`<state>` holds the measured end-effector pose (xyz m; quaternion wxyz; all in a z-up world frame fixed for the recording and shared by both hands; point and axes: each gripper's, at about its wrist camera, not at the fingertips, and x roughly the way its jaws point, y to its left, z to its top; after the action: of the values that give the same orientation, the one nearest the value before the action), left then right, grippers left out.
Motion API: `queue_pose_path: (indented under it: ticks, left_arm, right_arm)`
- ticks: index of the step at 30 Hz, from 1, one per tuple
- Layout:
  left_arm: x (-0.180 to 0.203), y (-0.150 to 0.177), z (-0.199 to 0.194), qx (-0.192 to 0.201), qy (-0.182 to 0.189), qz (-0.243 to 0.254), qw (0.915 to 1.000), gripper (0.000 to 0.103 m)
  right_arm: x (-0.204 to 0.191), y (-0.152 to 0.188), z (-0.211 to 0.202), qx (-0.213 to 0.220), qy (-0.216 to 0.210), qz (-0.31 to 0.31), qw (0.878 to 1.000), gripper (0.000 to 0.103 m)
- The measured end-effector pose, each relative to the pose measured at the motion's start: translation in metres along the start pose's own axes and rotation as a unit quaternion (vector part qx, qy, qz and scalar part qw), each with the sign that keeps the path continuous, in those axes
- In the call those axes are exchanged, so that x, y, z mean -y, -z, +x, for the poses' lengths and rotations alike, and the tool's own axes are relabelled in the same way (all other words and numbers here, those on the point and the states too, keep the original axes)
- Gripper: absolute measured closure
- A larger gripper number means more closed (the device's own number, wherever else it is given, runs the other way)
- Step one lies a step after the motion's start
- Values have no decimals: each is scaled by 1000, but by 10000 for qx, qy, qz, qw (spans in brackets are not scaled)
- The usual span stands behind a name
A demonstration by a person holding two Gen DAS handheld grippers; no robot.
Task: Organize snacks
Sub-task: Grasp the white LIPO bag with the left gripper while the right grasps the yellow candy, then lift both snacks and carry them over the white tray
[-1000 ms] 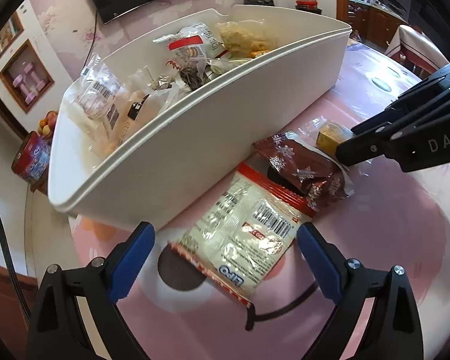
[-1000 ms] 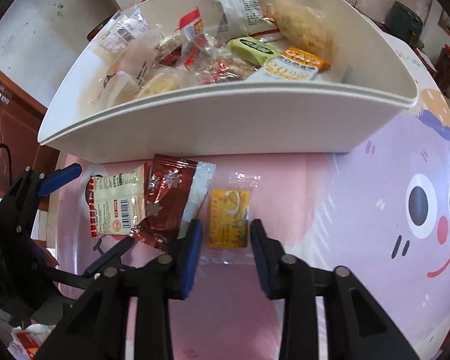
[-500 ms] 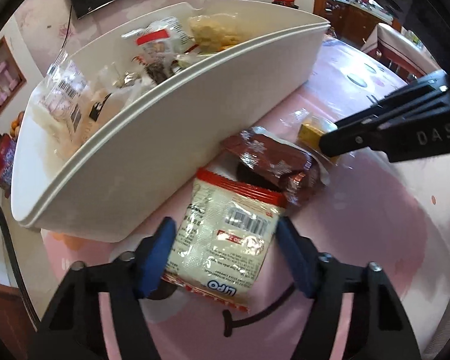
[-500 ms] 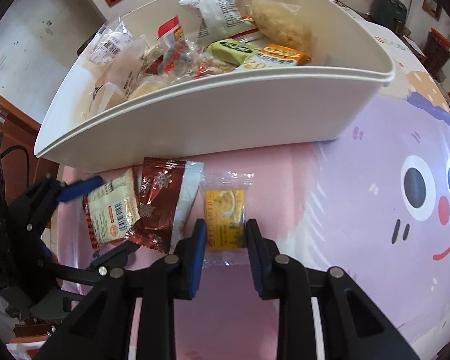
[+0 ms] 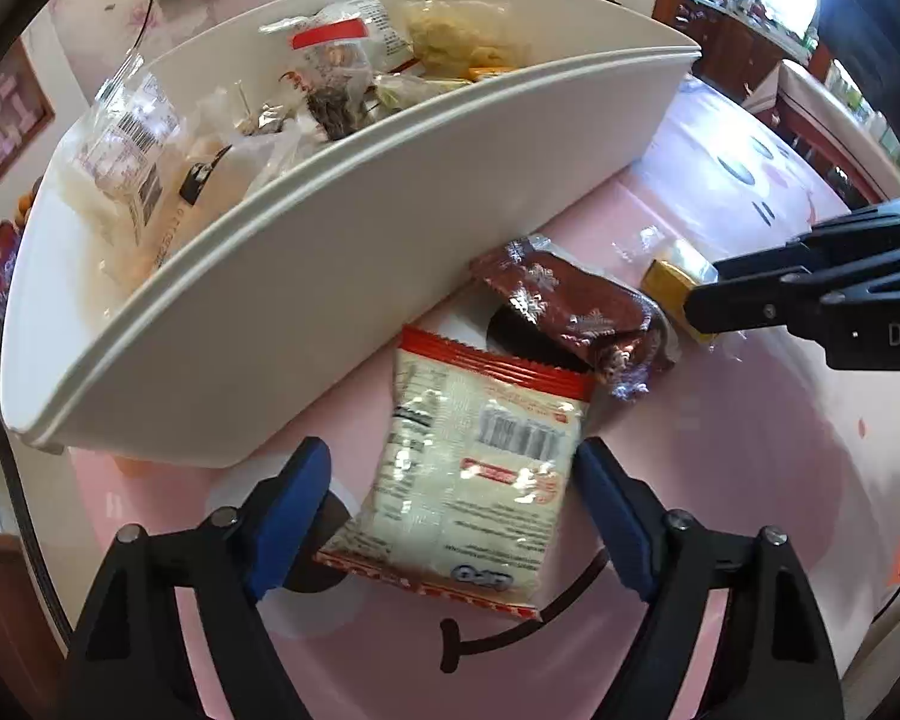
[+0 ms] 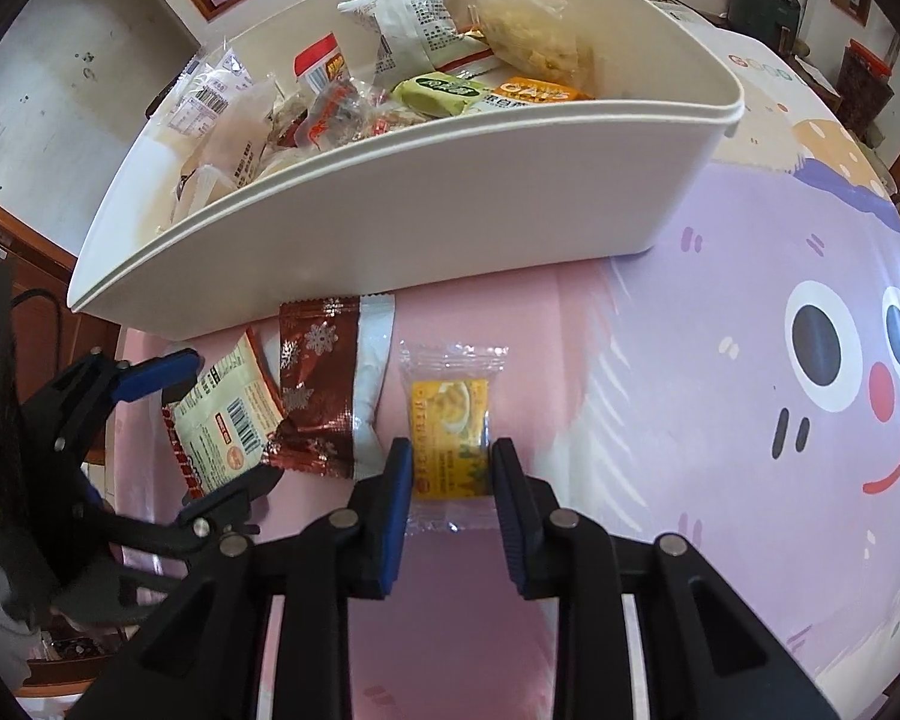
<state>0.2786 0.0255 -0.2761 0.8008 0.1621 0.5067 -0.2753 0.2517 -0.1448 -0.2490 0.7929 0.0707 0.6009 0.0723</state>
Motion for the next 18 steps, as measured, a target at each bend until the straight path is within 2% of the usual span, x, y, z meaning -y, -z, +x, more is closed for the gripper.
queue_pose_path:
  ticks: [1,3,12,18]
  left_arm:
    - [2,0,-1,15,22,60,10000,38]
    - [9,0,-4,46,53,107,9999,57]
    - [34,7,-20,59,-115,-675,9976,58]
    - [42,-6,-83,514,-386,-1189,9908,58]
  right_arm:
    - [-1,-1,1,-10,3,-12,10000,77]
    - [-2,-1,2,-26,1,-54,10000,77]
    - [-11,-1,-11,142,-80,-301,9994,77]
    - [-11,0,-47,351,-328,-462,9978,77]
